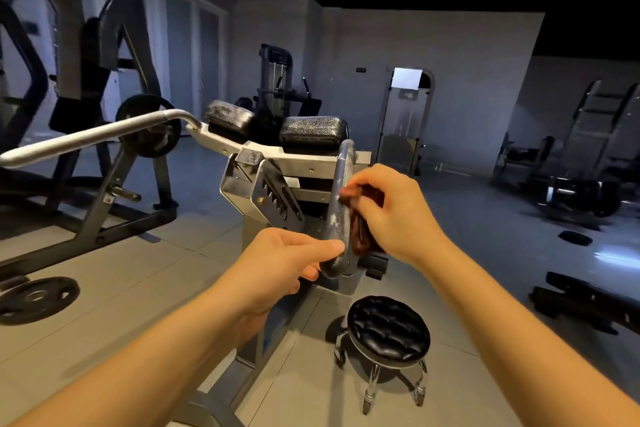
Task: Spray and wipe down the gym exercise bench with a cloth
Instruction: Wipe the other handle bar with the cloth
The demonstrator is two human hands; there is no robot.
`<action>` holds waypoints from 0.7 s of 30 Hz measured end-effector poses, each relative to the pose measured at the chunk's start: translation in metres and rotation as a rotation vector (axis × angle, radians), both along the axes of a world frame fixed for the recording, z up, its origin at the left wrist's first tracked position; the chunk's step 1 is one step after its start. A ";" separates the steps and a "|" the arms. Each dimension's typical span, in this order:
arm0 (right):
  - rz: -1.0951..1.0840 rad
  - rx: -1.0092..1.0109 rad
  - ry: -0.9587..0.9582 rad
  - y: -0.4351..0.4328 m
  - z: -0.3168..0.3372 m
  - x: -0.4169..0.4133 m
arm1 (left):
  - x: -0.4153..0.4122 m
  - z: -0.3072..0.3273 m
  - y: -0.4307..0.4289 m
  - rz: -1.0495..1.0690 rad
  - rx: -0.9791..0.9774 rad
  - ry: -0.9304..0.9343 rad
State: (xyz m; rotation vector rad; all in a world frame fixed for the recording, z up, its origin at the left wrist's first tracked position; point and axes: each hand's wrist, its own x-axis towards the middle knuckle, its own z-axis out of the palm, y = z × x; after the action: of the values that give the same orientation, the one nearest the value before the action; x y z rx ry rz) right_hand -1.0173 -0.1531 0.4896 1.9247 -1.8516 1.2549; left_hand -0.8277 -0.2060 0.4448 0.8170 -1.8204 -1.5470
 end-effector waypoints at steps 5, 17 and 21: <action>0.030 0.037 0.049 0.003 0.002 -0.002 | -0.001 -0.005 -0.004 -0.023 -0.045 0.006; -0.157 0.065 0.083 -0.076 0.040 -0.043 | 0.001 0.000 -0.007 -0.088 -0.029 0.000; 0.069 0.098 0.151 0.020 0.003 0.009 | 0.000 -0.003 -0.004 -0.065 -0.039 0.025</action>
State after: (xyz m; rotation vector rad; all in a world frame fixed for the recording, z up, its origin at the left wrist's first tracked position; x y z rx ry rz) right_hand -1.0084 -0.1335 0.4926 2.0874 -1.8170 1.0229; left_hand -0.8273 -0.2104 0.4419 0.7233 -1.8704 -1.5501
